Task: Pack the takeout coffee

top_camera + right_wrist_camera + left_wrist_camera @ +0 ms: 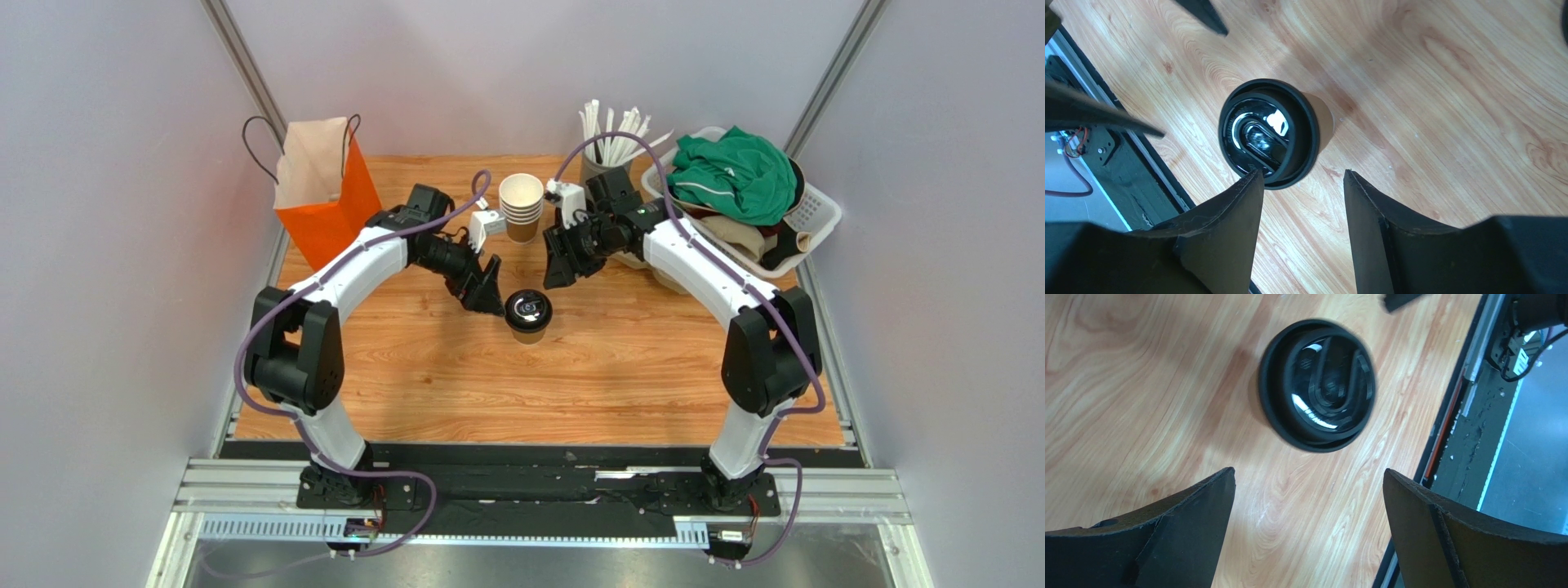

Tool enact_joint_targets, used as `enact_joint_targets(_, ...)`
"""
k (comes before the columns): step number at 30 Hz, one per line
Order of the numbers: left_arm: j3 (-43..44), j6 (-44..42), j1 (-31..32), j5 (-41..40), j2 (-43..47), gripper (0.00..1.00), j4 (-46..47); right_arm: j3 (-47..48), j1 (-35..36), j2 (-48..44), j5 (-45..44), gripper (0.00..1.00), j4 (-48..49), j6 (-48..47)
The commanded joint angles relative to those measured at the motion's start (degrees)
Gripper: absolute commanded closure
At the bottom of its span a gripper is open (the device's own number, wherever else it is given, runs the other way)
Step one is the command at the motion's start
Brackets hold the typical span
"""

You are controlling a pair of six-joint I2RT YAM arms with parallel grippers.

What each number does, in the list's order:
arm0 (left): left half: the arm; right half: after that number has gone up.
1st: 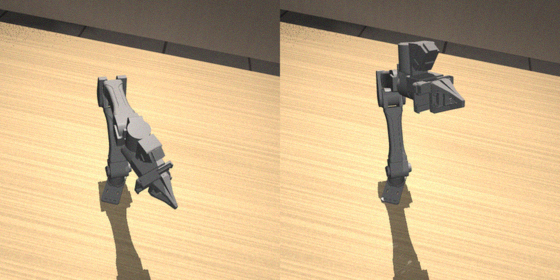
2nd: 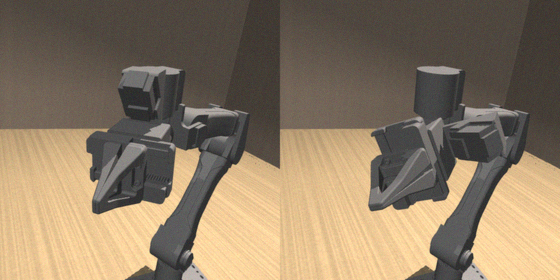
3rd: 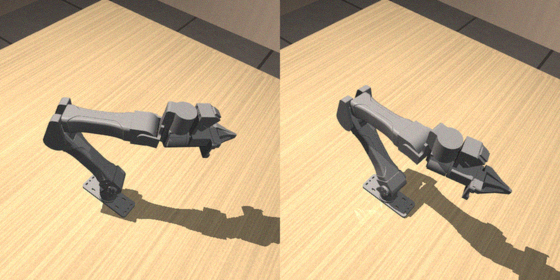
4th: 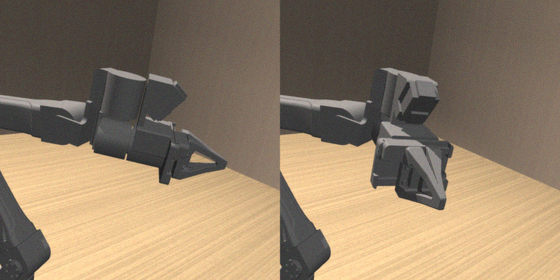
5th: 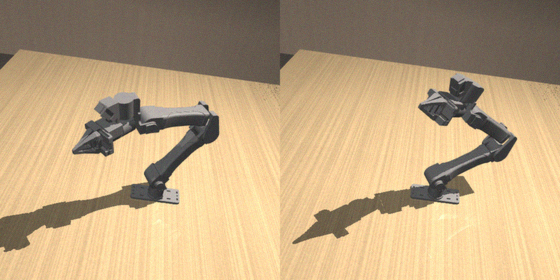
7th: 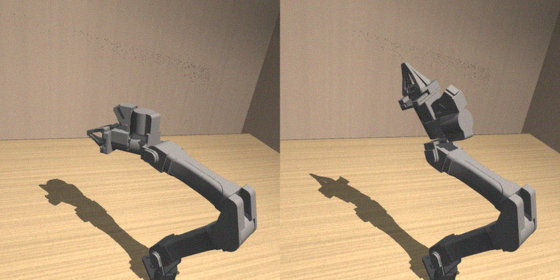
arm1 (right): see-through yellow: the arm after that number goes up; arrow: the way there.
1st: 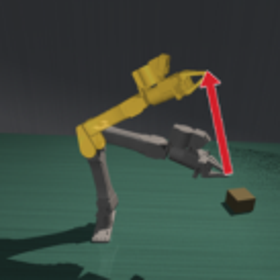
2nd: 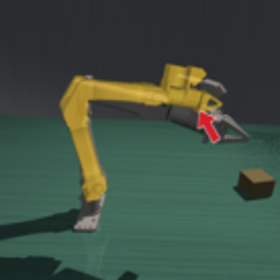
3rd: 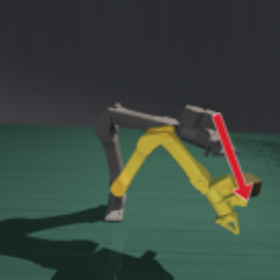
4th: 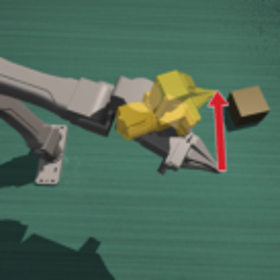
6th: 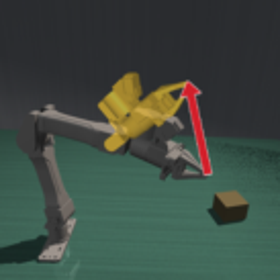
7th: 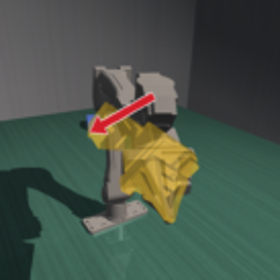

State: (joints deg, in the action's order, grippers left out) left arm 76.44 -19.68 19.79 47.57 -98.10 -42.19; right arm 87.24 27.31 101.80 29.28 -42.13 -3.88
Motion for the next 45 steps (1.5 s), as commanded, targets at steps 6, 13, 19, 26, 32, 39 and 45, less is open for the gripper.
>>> enact_joint_targets(6,-1.39,1.75,-2.13,2.09,-2.62,0.01,5.46,0.47,4.15,2.17,-5.45,0.45,3.28,1.5)
enact_joint_targets(13,-1.82,3.16,-2.13,2.26,-5.25,0.01,7.65,0.65,4.77,5.25,-6.69,0.45,3.19,2.12)
enact_joint_targets(19,-1.74,3.6,-2.13,2.09,-5.96,0.01,7.92,0.74,5.38,6.04,-7.48,0.45,2.93,2.03)
enact_joint_targets(26,-1.74,3.69,-2.13,1.91,-6.57,0.01,8.01,0.82,5.56,7.01,-7.57,0.47,2.49,2.03)
enact_joint_targets(32,-1.74,3.34,-1.69,0.51,-7.54,0.01,7.74,0.91,5.56,7.8,-8.71,0.48,2.31,2.3)
enact_joint_targets(39,-1.56,3.69,-1.07,0.06,-8.5,0.01,7.39,1.0,5.65,7.8,-9.06,0.49,2.23,2.3)
enact_joint_targets(45,-0.77,4.21,-1.07,0.86,-9.82,0.01,6.95,0.91,5.74,7.71,-9.24,0.5,2.05,1.95)
